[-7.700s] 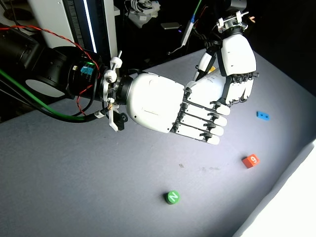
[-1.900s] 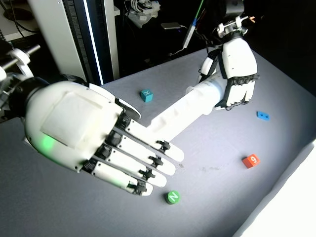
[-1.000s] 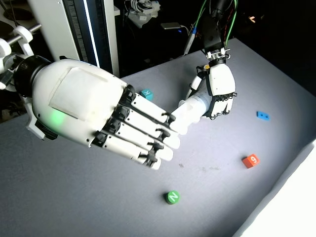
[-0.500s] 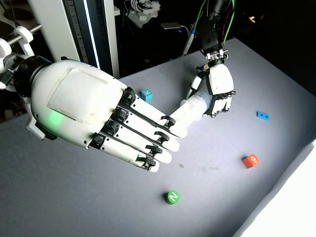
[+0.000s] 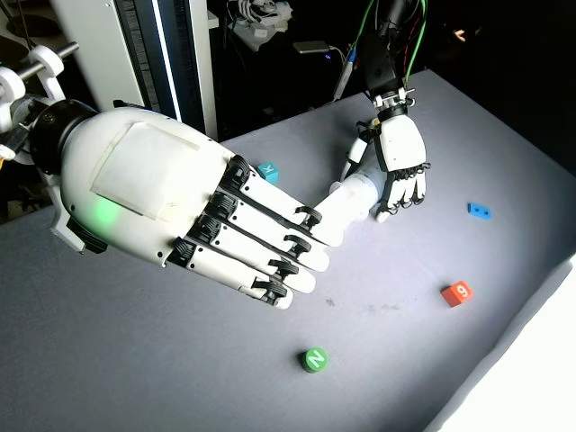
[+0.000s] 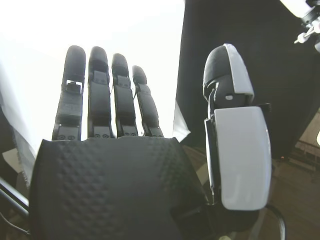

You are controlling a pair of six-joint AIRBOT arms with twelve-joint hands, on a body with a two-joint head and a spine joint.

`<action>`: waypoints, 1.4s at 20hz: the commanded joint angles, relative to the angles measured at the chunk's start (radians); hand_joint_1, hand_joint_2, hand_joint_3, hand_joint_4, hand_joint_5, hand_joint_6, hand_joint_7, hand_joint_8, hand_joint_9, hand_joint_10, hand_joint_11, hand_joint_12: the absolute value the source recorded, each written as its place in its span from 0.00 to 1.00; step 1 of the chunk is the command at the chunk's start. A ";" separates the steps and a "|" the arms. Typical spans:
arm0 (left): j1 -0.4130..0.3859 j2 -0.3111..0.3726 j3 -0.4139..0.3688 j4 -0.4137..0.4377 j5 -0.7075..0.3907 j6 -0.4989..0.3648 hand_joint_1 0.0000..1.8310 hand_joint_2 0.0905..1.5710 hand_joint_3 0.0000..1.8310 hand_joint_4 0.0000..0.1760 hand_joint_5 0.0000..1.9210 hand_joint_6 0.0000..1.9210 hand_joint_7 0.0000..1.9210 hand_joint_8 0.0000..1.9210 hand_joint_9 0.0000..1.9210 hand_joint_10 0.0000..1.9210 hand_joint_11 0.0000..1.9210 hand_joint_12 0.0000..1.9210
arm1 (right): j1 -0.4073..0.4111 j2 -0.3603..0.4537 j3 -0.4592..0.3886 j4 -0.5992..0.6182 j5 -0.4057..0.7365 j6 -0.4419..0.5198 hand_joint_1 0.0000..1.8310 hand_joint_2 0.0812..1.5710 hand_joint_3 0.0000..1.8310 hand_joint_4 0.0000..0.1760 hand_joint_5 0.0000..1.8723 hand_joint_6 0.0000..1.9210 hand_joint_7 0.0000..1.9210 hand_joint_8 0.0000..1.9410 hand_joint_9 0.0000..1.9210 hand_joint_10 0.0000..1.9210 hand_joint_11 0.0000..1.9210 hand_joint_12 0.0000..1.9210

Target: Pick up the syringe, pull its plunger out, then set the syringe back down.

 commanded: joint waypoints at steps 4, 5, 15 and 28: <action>-0.014 -0.001 0.003 0.028 -0.058 -0.003 0.57 0.62 0.00 0.00 0.32 0.00 0.39 0.00 0.38 0.04 0.13 0.51 | 0.005 0.005 0.000 0.002 0.126 0.007 0.41 0.69 0.00 0.00 0.11 0.01 0.16 0.01 0.16 0.01 0.00 0.49; -0.015 -0.001 0.003 0.029 -0.058 -0.003 0.57 0.62 0.00 0.00 0.31 0.00 0.38 0.00 0.37 0.02 0.11 0.50 | 0.005 0.005 0.000 0.001 0.126 0.007 0.41 0.69 0.00 0.00 0.11 0.01 0.15 0.00 0.16 0.01 0.00 0.49; -0.045 0.000 0.000 0.045 -0.056 -0.003 0.47 0.61 0.00 0.00 0.24 0.00 0.31 0.00 0.33 0.00 0.14 0.35 | 0.002 0.003 -0.004 -0.005 0.131 0.009 0.42 0.71 0.00 0.00 0.09 0.01 0.14 0.00 0.14 0.00 0.00 0.43; -0.278 0.137 -0.070 0.132 0.172 0.014 0.45 0.58 0.00 0.00 0.19 0.00 0.26 0.00 0.26 0.00 0.11 0.32 | -0.001 0.003 -0.007 -0.010 0.134 0.009 0.41 0.69 0.00 0.00 0.12 0.00 0.17 0.00 0.17 0.01 0.00 0.49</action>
